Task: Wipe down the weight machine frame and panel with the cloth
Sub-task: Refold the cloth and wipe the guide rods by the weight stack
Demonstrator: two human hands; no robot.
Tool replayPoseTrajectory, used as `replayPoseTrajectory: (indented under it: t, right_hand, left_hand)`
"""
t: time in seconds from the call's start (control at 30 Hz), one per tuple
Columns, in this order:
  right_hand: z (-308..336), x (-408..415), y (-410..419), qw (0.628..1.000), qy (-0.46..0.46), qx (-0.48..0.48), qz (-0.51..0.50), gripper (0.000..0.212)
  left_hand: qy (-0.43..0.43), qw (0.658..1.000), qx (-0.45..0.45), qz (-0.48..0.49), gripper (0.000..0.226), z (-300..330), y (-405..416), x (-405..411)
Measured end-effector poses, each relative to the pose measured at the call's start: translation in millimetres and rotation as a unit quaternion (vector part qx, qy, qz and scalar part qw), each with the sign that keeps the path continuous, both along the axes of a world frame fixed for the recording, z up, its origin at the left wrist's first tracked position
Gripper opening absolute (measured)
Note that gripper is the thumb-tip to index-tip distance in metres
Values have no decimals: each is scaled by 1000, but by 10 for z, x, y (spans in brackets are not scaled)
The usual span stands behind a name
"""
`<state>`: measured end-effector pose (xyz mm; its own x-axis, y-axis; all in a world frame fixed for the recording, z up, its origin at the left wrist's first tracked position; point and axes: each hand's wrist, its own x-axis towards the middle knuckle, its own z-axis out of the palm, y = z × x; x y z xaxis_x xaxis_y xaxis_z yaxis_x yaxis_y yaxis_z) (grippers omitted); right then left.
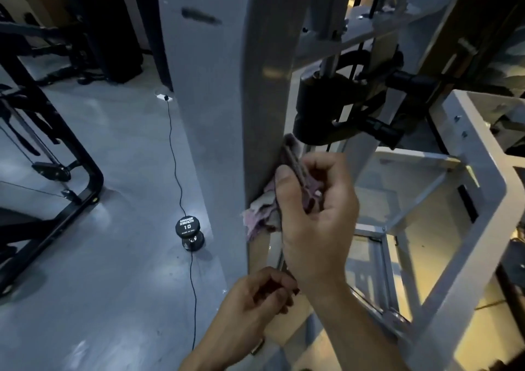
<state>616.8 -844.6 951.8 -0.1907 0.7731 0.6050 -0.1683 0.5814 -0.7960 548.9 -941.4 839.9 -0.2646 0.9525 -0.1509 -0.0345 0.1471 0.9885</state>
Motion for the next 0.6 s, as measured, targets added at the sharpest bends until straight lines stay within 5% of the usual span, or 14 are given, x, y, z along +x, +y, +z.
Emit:
replayPoseTrajectory:
  t: [0.23, 0.4, 0.47, 0.6]
  right_hand:
    - [-856, 37, -61, 974, -100, -202, -1, 12]
    - [-285, 34, -88, 996, 19, -68, 51, 10]
    - [-562, 71, -181, 995, -25, -77, 56, 11]
    - [-1277, 186, -346, 958, -143, -240, 70, 14]
  left_hand:
    - [1, 998, -48, 37, 40, -115, -311, -248]
    - [29, 992, -52, 112, 43, -163, -442, -380]
    - [21, 990, -46, 131, 45, -146, -471, -377]
    - [34, 987, -48, 150, 47, -112, -530, -303]
